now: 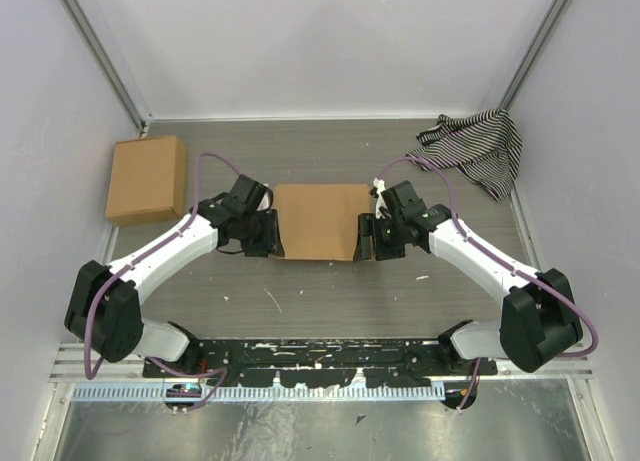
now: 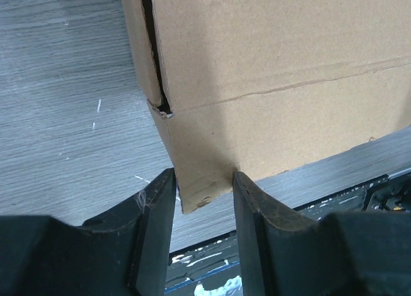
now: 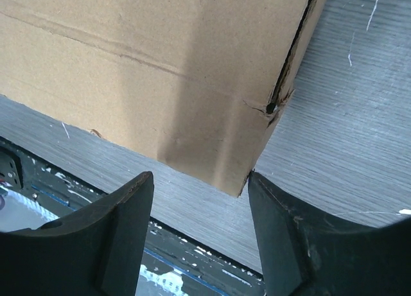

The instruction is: Fold the paper box

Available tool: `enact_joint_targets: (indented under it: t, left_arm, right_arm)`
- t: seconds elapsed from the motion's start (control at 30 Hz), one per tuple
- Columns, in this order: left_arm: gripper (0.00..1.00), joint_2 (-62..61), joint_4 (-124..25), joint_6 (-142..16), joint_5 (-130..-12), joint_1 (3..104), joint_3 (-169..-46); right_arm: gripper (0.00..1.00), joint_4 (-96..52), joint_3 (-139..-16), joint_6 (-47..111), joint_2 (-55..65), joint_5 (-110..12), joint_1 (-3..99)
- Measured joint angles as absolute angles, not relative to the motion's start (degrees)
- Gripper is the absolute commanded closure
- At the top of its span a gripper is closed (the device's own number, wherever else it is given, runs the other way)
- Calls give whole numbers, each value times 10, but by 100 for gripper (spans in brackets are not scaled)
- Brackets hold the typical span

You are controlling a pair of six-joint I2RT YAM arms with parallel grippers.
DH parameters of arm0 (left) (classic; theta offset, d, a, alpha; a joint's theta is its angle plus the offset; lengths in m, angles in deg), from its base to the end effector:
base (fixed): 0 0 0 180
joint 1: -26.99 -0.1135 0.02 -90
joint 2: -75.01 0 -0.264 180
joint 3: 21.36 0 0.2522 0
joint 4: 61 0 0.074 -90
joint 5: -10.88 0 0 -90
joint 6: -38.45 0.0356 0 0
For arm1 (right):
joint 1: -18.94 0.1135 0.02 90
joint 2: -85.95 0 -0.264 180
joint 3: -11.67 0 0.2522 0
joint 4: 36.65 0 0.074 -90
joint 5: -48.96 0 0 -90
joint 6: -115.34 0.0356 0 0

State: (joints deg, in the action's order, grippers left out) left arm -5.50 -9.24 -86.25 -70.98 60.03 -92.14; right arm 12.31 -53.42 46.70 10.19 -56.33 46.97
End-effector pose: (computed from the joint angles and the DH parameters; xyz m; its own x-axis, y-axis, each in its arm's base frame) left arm 0.2296 -0.1554 0.2353 -0.9451 -0.0575 -0.3216 0.0710 0.9247 -0.3740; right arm 0.2230 0.1294 0.2292 -0.9172 -0.0903 -0.3880 -0.2544 0.8823 0.3960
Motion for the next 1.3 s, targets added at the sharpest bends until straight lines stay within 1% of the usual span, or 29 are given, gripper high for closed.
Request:
enact_joint_targets:
  t: [0.2,0.33,0.47,1.3]
  left_arm:
    - [53,-54,-85,-863,-704,600,-921]
    - [53,-54,-78,-862,-698,600,-921]
    - [53,-54,-72,-861,-692,600,-922]
    - [53,-55,-48,-846,-674,600,-934]
  right_arm:
    - [36,137,-540,466,102,-573,469]
    - [33,148,-544,464,102,-576,469]
    - [33,159,-550,464,102,-583,468]
    - [33,195,-572,440,102,-600,466]
